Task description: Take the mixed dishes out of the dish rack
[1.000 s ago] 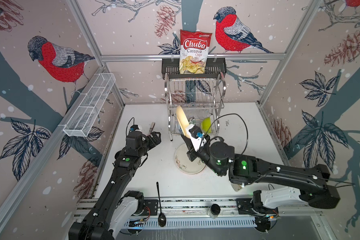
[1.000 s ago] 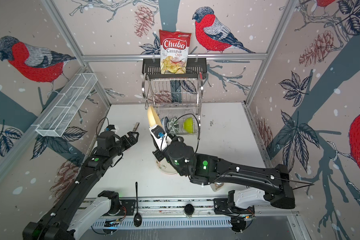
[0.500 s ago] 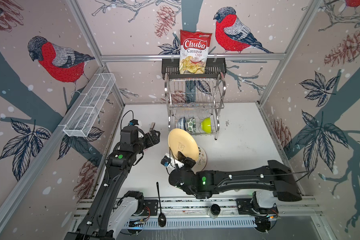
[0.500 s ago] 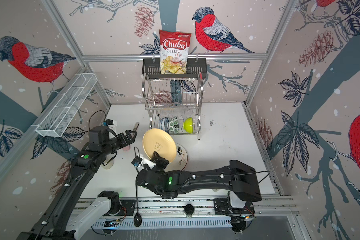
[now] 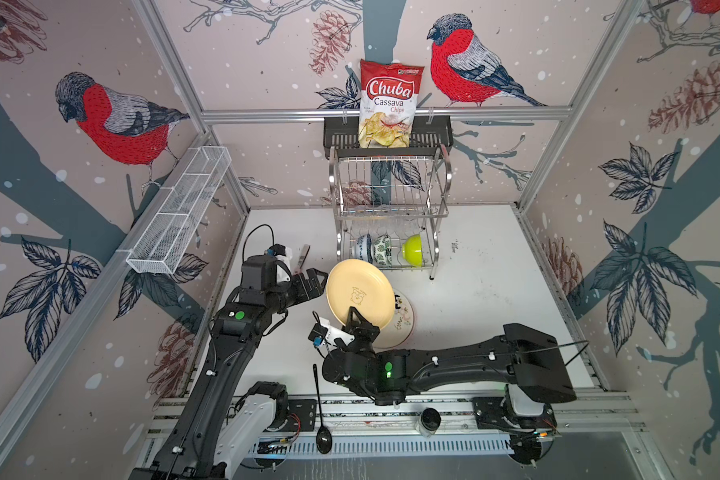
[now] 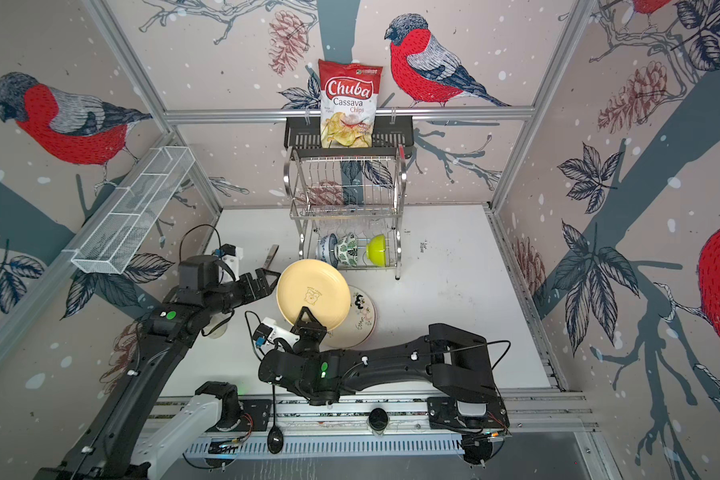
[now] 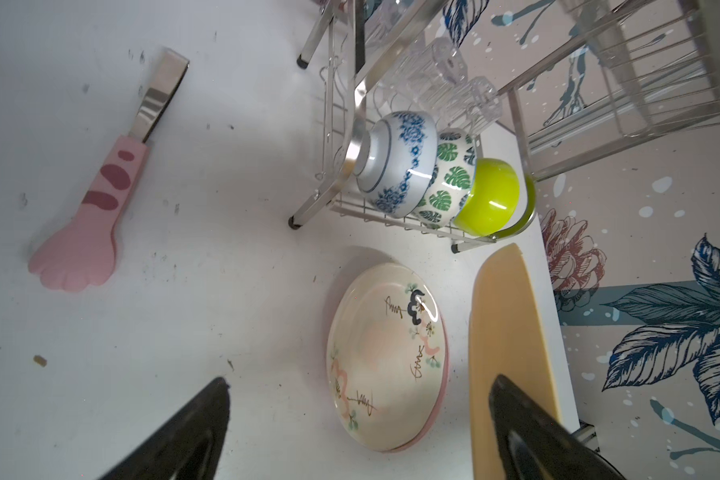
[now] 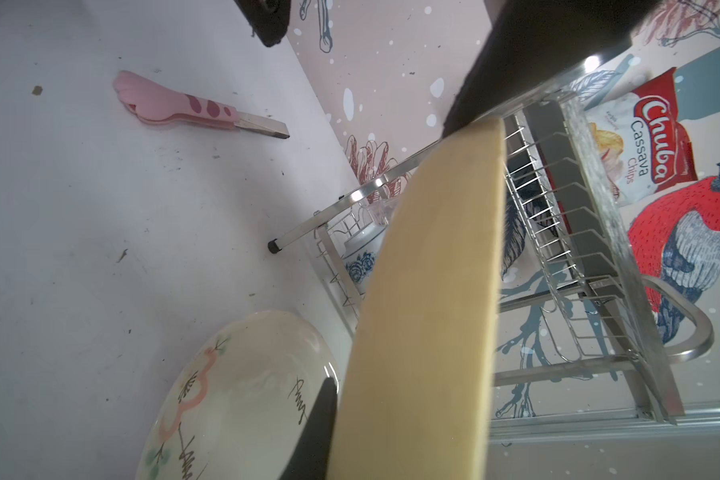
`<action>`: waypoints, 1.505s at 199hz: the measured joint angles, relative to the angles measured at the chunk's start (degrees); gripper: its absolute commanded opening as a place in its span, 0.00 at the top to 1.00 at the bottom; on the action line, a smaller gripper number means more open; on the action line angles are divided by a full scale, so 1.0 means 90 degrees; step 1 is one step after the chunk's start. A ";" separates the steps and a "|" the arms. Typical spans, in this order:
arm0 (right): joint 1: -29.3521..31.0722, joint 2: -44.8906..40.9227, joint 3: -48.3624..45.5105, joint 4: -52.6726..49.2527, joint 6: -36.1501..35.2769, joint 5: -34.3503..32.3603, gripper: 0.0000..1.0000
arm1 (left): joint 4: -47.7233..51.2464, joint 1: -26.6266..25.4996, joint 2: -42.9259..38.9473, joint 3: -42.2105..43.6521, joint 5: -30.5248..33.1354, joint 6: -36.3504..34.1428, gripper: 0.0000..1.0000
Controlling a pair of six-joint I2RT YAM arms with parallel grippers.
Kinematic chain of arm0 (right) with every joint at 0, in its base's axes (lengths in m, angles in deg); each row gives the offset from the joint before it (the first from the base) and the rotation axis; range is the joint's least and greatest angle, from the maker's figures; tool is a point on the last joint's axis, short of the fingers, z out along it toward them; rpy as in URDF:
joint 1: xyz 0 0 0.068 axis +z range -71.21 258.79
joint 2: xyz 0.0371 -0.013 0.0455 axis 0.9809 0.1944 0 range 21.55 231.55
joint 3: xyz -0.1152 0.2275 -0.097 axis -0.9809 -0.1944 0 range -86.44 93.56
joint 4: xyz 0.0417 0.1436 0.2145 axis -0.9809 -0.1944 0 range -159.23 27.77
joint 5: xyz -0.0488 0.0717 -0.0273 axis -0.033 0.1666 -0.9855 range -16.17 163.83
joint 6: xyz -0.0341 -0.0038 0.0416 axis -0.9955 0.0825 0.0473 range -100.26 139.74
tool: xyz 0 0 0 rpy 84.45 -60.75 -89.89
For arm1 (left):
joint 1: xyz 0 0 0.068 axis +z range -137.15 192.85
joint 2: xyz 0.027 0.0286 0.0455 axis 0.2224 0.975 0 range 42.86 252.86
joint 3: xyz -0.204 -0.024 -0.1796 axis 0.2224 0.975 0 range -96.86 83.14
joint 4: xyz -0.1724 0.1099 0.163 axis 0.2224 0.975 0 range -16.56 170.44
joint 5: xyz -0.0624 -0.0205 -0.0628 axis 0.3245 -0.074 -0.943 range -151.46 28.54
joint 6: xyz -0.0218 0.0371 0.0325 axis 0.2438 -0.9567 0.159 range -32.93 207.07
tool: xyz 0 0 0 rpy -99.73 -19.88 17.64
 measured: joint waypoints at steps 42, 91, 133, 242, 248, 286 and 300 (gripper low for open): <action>0.0019 0.0148 0.0121 0.0143 -0.0304 0.0512 1.00 | -0.0364 -0.0228 -0.0185 -0.0177 -0.0590 -0.0095 0.04; -0.0034 0.0061 0.0107 0.0194 -0.0347 0.0670 1.00 | -0.0563 -0.0318 -0.0272 -0.0362 -0.0634 -0.0379 0.05; -0.0032 -0.0092 0.0083 0.0427 -0.0367 0.0690 1.00 | -0.0194 -0.0321 0.0185 0.0029 -0.0313 -0.0282 0.14; -0.0151 -0.0051 -0.0197 0.0639 -0.0767 0.0369 0.46 | -0.1056 -0.0746 0.0452 0.0529 -0.0512 0.0294 0.99; -0.0165 -0.0126 -0.0221 0.0746 -0.0648 0.0461 0.39 | -0.1141 -0.0746 0.0437 0.0546 -0.0544 0.0425 1.00; -0.0396 -0.0641 -0.0510 0.0911 0.0114 0.1224 0.25 | -0.1734 -0.0765 0.0352 0.0699 -0.0789 0.0549 1.00; -0.0505 -0.0935 -0.0627 0.0865 0.0466 0.1615 0.24 | -0.1763 -0.0765 0.0357 0.0707 -0.0828 0.0563 1.00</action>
